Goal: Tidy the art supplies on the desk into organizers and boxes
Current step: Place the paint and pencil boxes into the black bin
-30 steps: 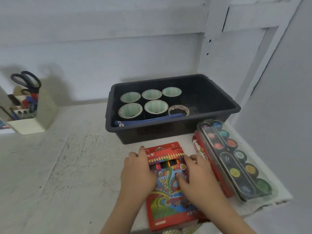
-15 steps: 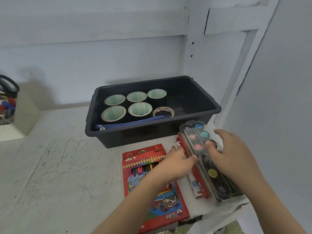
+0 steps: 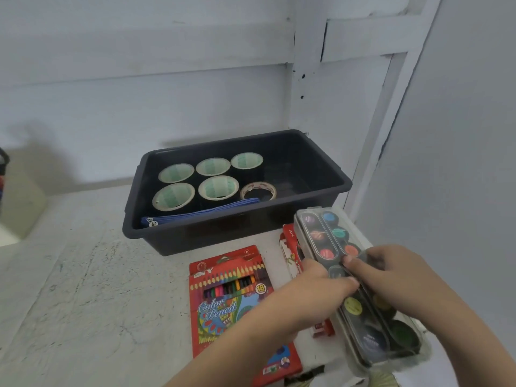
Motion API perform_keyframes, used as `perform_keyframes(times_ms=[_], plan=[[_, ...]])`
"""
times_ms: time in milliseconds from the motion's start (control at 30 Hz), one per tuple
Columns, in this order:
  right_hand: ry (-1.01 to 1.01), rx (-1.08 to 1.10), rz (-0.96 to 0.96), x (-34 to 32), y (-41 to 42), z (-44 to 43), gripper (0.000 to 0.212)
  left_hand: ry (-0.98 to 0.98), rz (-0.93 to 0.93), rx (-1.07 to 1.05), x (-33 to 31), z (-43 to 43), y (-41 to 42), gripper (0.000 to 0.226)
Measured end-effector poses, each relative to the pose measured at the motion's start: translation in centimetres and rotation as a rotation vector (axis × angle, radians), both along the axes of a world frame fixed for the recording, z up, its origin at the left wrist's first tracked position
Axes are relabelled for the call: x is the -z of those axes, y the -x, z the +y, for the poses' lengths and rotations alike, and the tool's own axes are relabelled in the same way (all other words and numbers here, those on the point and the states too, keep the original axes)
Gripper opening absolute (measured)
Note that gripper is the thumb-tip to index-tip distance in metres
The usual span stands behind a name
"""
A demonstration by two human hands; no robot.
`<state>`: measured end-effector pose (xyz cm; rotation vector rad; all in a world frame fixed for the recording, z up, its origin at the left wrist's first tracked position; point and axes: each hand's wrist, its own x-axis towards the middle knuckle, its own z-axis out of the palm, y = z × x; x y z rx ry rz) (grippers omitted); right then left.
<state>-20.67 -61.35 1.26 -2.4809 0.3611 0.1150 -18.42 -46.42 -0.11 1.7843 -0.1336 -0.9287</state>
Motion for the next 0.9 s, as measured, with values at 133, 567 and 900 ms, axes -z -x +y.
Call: perform_keyframes(times_ms=[133,567,900], plan=[[-0.011,-0.023,-0.042,-2.5,0.7,0.0,0.048,0.02,-0.134,0.015,-2.4,1.1,0.1,0.045],[-0.173,0.014,-0.252,-7.2,-12.5,1.1,0.033,0.248,-0.217,-0.308,-7.9,0.6,-12.0,0.027],[-0.186,-0.037,-0.096,-3.5,-23.8,1.4,0.032,0.235,-0.175,-0.478,-2.9,-1.1,-21.9,0.029]])
